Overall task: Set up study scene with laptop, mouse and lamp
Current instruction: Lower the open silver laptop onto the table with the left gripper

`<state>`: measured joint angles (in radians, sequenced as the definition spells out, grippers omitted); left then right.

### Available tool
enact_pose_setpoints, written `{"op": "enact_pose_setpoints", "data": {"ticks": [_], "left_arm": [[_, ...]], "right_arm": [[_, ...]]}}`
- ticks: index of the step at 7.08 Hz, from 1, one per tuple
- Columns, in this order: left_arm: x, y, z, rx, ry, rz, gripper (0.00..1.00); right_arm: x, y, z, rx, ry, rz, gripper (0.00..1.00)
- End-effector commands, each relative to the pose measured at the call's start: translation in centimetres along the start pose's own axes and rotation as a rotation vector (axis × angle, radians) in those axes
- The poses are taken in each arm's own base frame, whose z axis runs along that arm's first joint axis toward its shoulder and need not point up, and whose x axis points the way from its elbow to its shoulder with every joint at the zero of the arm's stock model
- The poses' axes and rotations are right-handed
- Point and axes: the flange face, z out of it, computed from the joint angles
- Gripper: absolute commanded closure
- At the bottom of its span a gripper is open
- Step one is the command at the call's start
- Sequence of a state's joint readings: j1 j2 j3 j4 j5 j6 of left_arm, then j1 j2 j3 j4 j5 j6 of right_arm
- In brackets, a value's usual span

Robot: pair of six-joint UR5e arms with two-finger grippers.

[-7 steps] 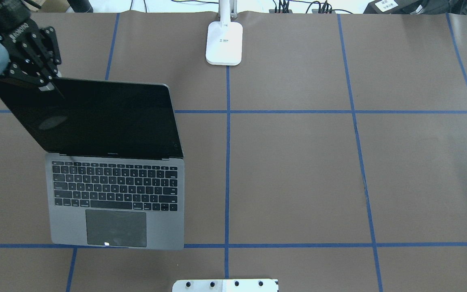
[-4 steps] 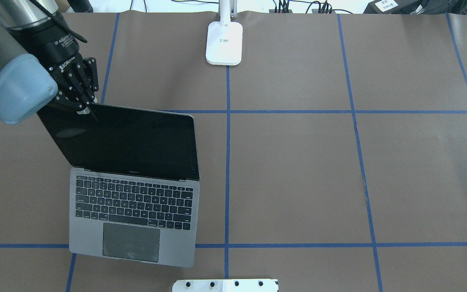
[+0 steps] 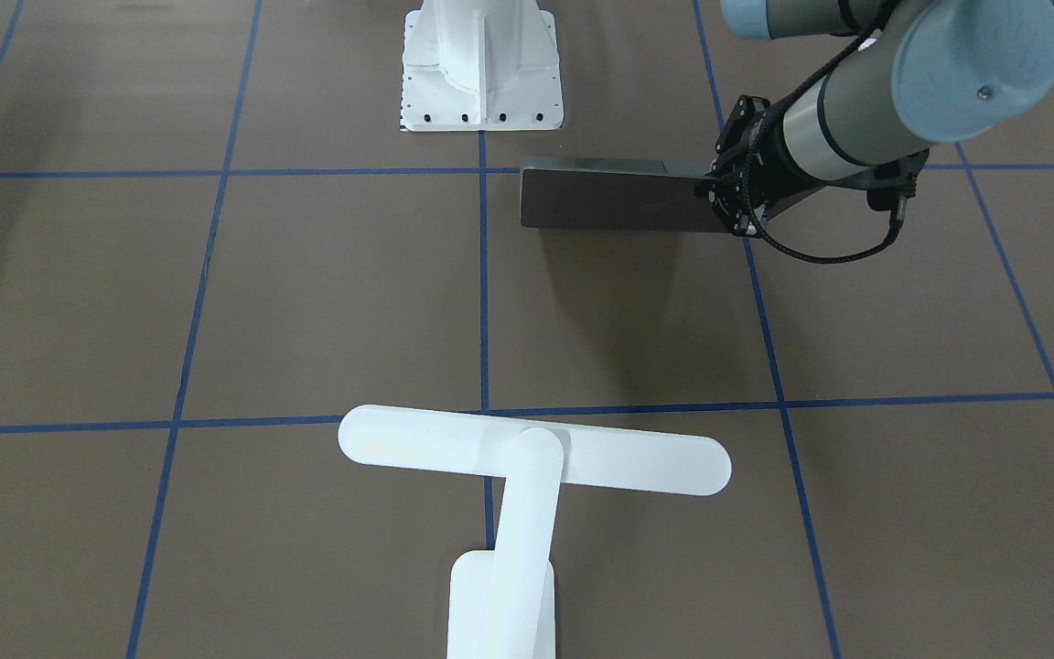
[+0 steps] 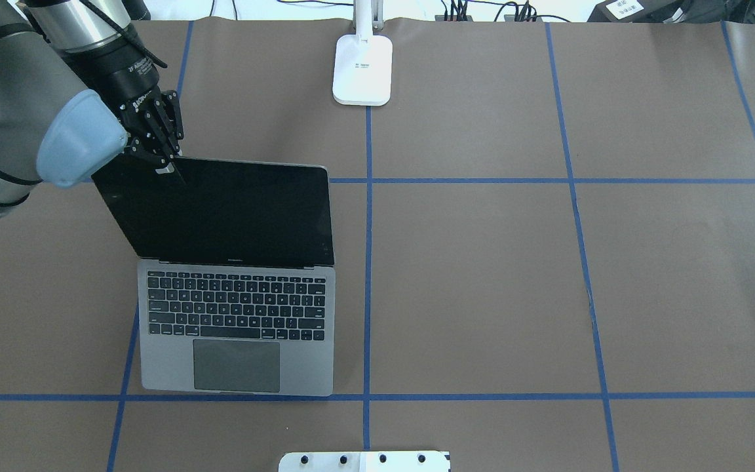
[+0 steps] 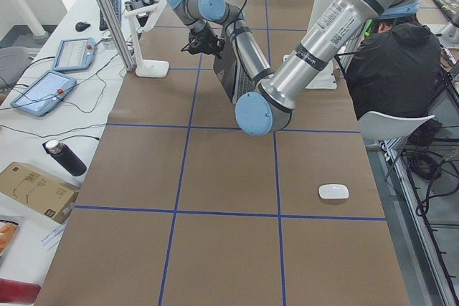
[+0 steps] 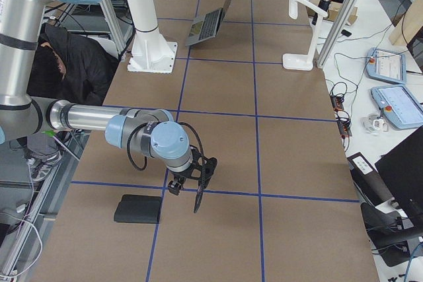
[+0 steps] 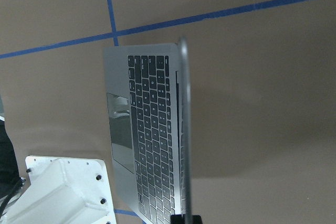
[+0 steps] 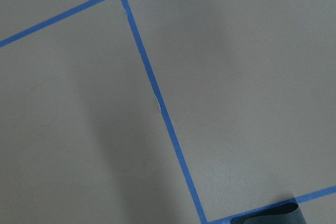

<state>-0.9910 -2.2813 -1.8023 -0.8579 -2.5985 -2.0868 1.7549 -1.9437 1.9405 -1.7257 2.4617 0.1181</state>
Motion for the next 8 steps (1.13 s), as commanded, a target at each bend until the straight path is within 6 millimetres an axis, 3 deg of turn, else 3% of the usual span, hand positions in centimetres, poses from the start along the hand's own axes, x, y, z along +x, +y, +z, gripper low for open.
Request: {"op": "enact_pose_setpoints", "data": {"ticks": [1, 6, 8], "left_arm": [[2.0, -0.8, 1.0, -0.013, 0.020, -0.058, 1.00], [5.6, -1.8, 2.7, -0.022, 0.035, -0.028, 1.00], [7.9, -2.8, 4.0, -0.027, 0.045, -0.010, 1.00]], "right_arm": [[0.0, 0.0, 0.0, 0.000, 0.001, 0.000, 0.01], [0.0, 0.0, 0.0, 0.000, 0.000, 0.001, 0.01], [0.0, 0.0, 0.0, 0.000, 0.000, 0.003, 0.01]]}}
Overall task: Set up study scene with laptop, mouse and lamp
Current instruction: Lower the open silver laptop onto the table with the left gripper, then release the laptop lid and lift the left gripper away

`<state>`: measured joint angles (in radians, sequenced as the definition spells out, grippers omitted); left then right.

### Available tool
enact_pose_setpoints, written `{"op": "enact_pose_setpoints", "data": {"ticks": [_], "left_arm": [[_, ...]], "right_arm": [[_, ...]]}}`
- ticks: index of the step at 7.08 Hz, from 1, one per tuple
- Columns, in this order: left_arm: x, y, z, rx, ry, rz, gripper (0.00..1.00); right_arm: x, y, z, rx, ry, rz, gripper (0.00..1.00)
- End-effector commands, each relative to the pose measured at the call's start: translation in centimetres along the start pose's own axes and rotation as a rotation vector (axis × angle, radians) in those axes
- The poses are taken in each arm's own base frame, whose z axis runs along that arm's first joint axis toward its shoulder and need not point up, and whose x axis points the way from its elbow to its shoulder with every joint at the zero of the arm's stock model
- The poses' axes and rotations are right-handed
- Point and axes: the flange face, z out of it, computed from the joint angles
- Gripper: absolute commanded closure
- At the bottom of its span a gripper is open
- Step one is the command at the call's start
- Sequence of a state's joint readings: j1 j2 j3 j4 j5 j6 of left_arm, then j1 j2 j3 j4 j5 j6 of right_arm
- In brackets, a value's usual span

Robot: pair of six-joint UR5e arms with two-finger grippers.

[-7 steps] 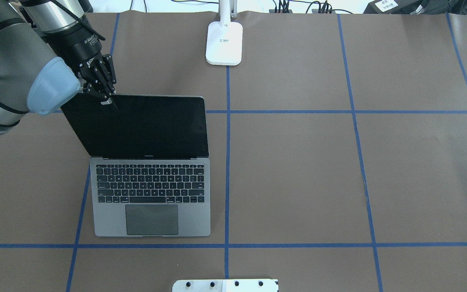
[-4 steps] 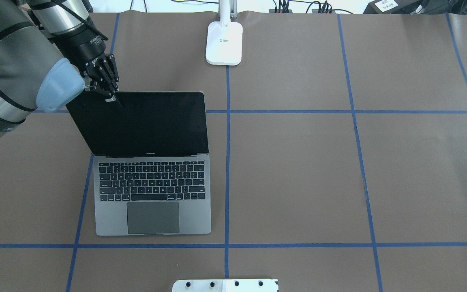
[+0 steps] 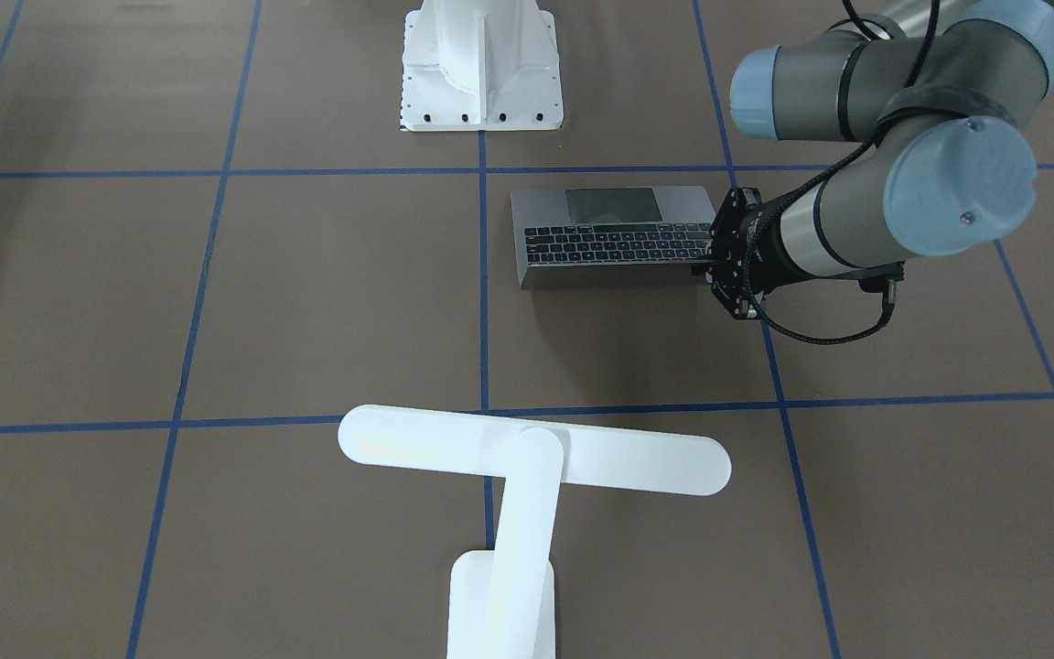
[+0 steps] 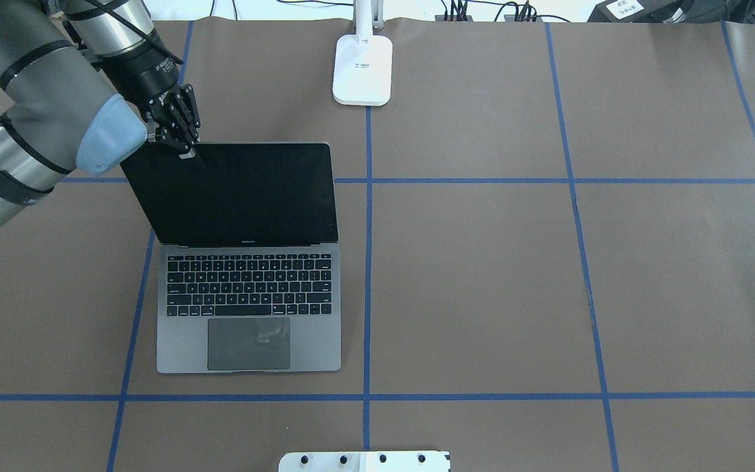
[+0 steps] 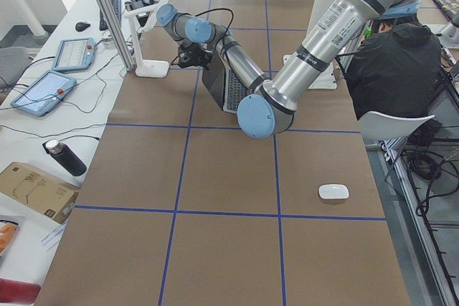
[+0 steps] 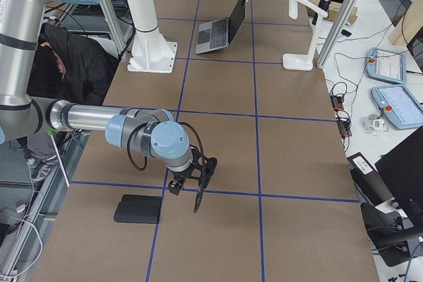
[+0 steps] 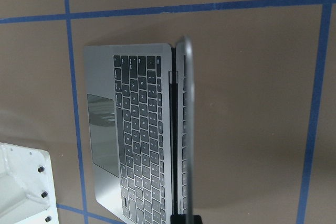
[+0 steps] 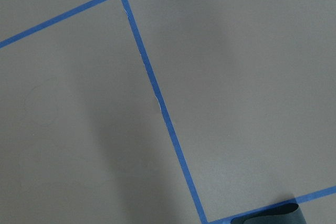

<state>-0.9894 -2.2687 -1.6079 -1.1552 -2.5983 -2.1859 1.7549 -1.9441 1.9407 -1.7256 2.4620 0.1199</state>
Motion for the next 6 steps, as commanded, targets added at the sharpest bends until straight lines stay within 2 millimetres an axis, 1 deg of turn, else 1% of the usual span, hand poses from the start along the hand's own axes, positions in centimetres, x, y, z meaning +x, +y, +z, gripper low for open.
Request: {"op": "enact_pose_setpoints", "data": {"ticks": [1, 2, 3, 6], "left_arm": [[2.4, -1.2, 1.4, -0.008, 0.011, 0.022, 1.00], [3.4, -1.6, 1.9, -0.009, 0.015, 0.030, 1.00], [3.8, -1.9, 2.1, -0.013, 0.021, 0.038, 1.00], [4.0, -1.6, 2.1, -0.016, 0.026, 0.048, 1.00]], "right_arm": [[-0.1, 0.0, -0.1, 0.001, -0.002, 0.000, 0.01], [-0.1, 0.0, -0.1, 0.000, -0.006, 0.000, 0.01], [-0.3, -0.1, -0.1, 0.001, -0.009, -0.003, 0.01], [-0.2, -0.1, 0.0, -0.001, -0.009, -0.001, 0.01]]}}
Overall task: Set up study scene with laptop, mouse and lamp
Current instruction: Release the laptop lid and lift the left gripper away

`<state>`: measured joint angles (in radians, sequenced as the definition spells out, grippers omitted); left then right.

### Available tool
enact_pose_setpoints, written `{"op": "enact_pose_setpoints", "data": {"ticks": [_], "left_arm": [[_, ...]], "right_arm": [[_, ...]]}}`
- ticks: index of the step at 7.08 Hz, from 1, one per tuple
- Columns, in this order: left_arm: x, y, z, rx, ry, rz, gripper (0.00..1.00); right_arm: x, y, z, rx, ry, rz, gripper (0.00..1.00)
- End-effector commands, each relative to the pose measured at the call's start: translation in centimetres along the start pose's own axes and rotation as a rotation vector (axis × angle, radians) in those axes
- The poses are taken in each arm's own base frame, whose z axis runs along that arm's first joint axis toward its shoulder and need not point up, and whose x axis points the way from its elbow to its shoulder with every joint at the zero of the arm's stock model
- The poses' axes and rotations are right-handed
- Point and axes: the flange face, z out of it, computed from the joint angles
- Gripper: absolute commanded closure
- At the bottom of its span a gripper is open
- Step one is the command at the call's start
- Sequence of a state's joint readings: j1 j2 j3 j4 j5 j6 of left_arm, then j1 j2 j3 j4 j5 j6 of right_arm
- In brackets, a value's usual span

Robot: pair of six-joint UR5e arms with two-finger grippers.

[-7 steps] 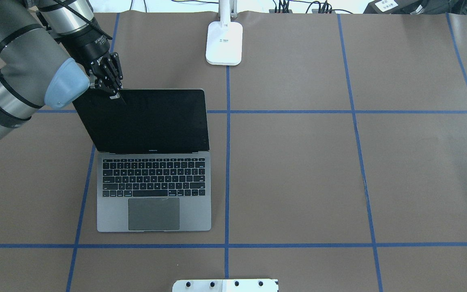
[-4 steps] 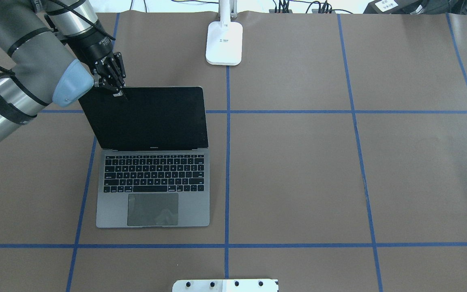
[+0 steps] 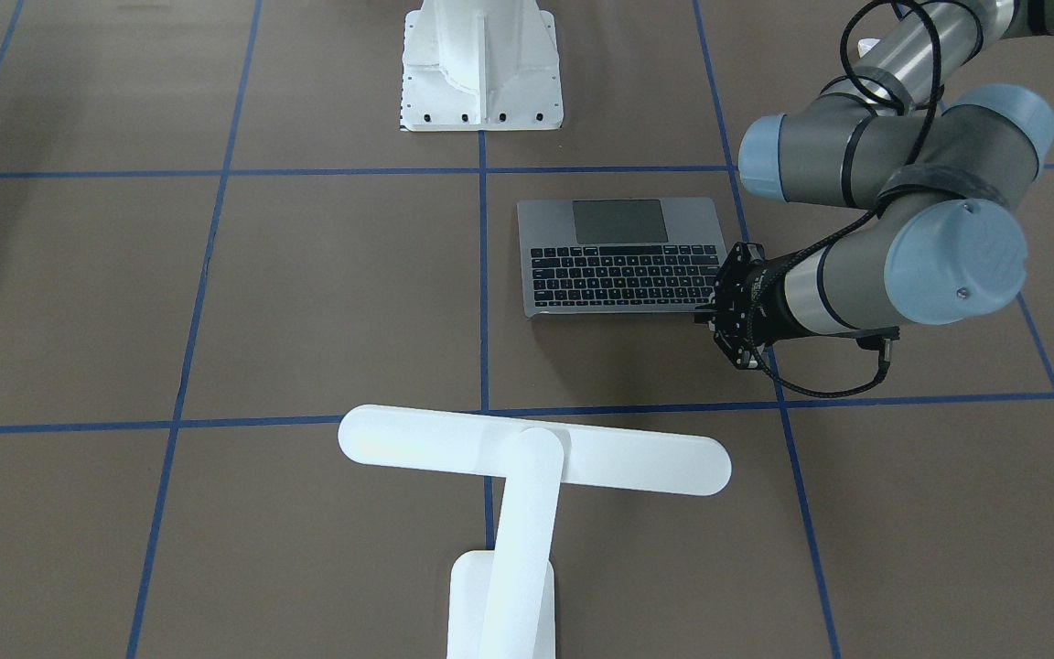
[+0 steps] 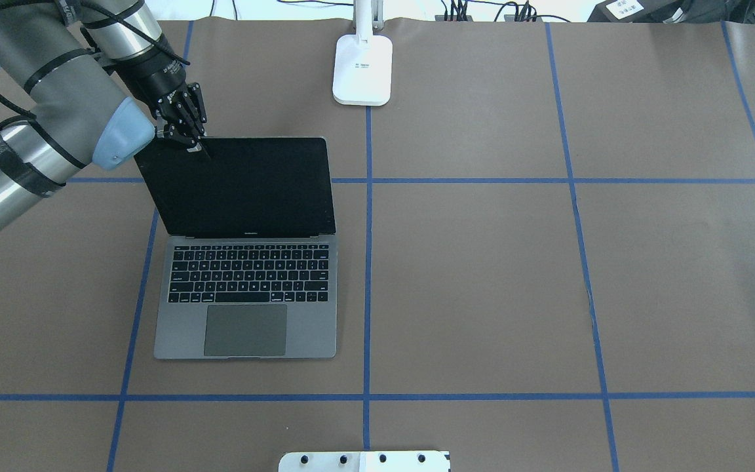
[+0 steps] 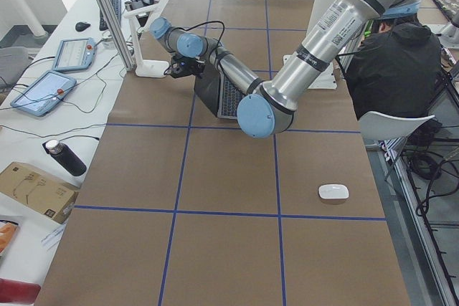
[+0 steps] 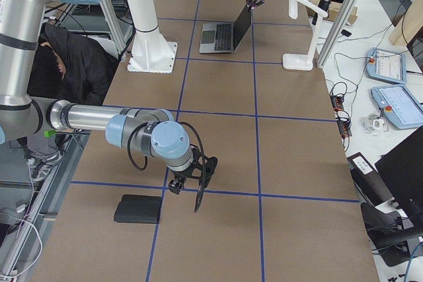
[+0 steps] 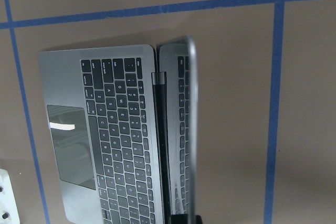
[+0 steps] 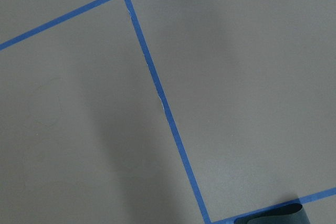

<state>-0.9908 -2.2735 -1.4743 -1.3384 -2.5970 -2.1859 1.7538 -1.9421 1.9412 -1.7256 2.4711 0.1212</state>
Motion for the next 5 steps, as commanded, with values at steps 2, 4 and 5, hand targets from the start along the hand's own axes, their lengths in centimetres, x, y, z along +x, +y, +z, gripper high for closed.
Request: {"op": "enact_pose_setpoints", "data": {"ticks": [2, 4, 5], "left_arm": [[0.2, 0.6, -0.3, -0.015, 0.021, 0.015, 1.00], [1.3, 0.4, 0.2, -0.024, 0.035, 0.010, 1.00], [1.7, 0.1, 0.4, -0.022, 0.033, 0.000, 1.00]], "right_arm": [[0.0, 0.0, 0.0, -0.001, 0.000, 0.000, 0.01], [0.1, 0.0, 0.1, -0.002, 0.000, 0.003, 0.01], [0.1, 0.0, 0.1, -0.002, 0.000, 0.003, 0.01]]}}
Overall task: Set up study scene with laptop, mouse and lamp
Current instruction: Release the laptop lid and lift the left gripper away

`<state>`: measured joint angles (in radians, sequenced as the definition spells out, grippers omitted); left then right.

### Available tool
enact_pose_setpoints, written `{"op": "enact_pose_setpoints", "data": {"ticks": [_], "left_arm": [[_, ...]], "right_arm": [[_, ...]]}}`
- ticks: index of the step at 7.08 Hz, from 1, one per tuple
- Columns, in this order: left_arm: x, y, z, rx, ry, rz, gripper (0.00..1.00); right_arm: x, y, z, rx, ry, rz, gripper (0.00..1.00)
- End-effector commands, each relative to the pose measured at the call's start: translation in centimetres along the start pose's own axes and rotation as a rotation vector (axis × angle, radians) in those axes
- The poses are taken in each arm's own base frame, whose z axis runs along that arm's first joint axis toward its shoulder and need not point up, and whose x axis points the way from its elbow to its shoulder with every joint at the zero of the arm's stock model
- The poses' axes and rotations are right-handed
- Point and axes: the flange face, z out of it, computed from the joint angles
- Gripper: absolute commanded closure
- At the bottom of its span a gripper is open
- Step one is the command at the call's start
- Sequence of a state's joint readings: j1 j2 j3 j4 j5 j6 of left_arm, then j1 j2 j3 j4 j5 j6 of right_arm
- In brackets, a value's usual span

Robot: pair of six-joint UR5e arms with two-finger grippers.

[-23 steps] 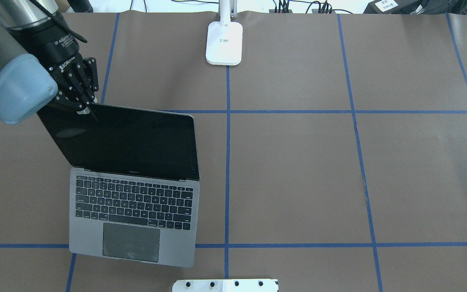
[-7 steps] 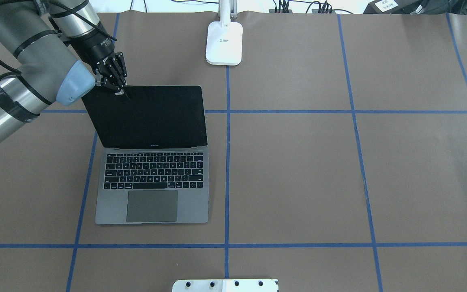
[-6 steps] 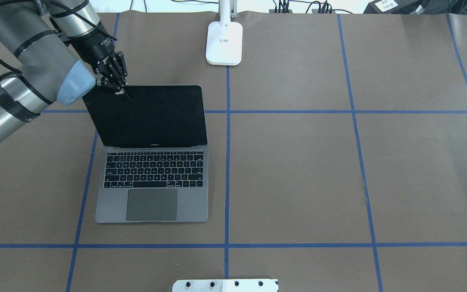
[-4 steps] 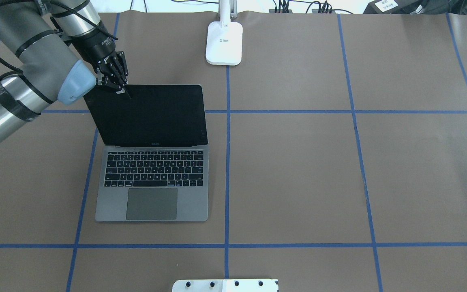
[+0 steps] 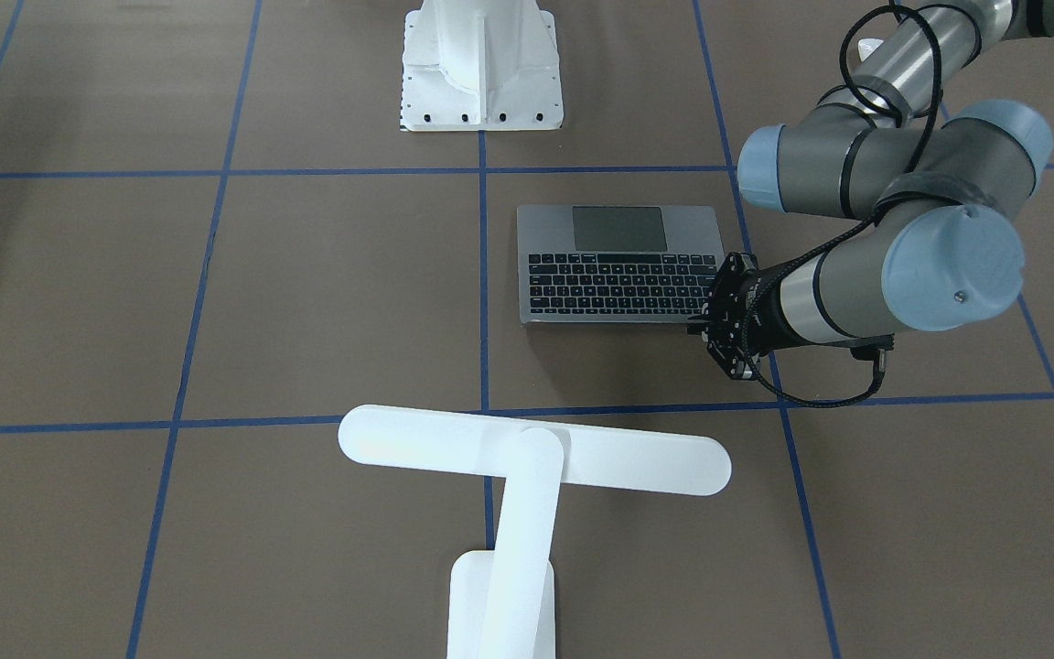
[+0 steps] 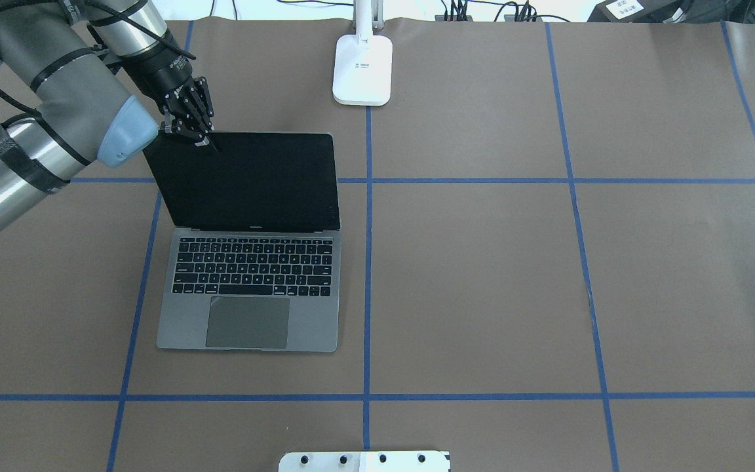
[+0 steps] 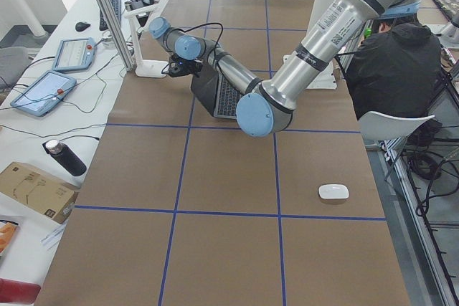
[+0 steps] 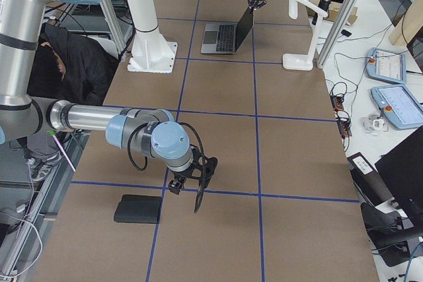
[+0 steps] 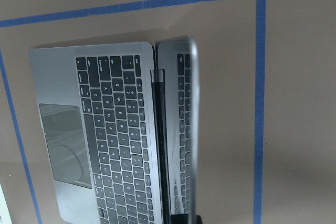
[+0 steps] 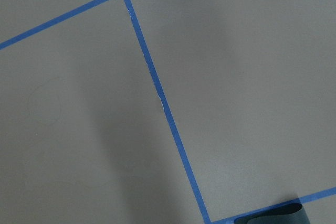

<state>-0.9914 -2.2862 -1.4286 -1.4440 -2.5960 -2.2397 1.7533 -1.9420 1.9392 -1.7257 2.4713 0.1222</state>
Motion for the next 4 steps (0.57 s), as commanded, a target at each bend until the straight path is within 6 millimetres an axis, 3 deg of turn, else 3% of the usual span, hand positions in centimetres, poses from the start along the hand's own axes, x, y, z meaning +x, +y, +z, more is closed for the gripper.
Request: {"op": "enact_pose_setpoints", "data": {"ticks": [1, 4], "left_arm": [[0.7, -0.2, 0.0, -0.001, 0.005, -0.008, 1.00], [2.0, 0.2, -1.0, -0.001, 0.015, -0.022, 1.00]], "right_arm": [[0.0, 0.0, 0.0, 0.000, 0.000, -0.001, 0.01], [0.0, 0.0, 0.0, 0.000, 0.000, -0.001, 0.01]]}}
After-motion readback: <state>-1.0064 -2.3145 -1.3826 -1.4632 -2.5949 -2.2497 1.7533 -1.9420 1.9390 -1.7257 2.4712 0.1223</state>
